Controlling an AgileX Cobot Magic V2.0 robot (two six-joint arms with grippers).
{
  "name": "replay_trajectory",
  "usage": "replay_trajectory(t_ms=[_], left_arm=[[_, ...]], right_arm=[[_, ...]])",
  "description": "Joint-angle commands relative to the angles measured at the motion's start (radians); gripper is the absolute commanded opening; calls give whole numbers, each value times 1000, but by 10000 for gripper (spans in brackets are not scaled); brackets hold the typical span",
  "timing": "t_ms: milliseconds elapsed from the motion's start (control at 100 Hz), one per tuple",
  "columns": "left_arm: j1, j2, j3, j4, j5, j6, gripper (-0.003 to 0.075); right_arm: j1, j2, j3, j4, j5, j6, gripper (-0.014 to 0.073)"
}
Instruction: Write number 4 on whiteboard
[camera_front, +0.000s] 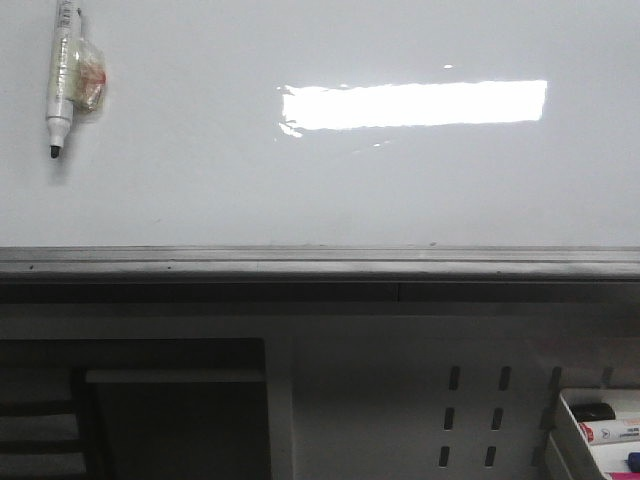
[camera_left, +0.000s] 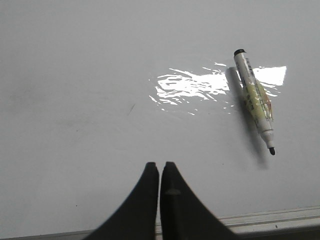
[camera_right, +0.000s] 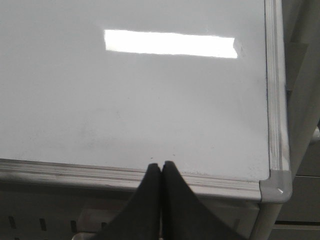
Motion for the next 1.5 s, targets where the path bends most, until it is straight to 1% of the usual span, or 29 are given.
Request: replay_trajectory(t_ms=[0,990,1060,1140,1230,1320,1390,1440,1490], left_arm=[[-1,-26,26,-9,-73,-5,-20],[-1,-26,26,-11,-82,-3,-20],[-1,-26,26,-67,-82,-3,-20],[-1,-26,26,-133,-82,-3,-20],[-1,-26,26,-283,-83,-3,-20],[-1,-26,26,-415,-96,-3,-20],[-1,-26,24,-538,-114,-3,-20],[-1,-26,19,-628,-114,-3,-20],[-1,-26,12,-696,-114,-3,-20]], right_arm=[[-7,-23,22,5,-71,1,-66],[-7,-23,22,7,-85,1,-66],[-7,-23,22,50,-95,1,-66],[-7,-23,22,138,-102,1,-66],[-7,-23,22,269,-121,1,-66],[-7,-23,22,373,-133,1,-66],[-7,-23,22,486,-154,1,-66],[-7,-23,18,604,-154,1,-66],[-7,-23,11,652,-159,1,-66]])
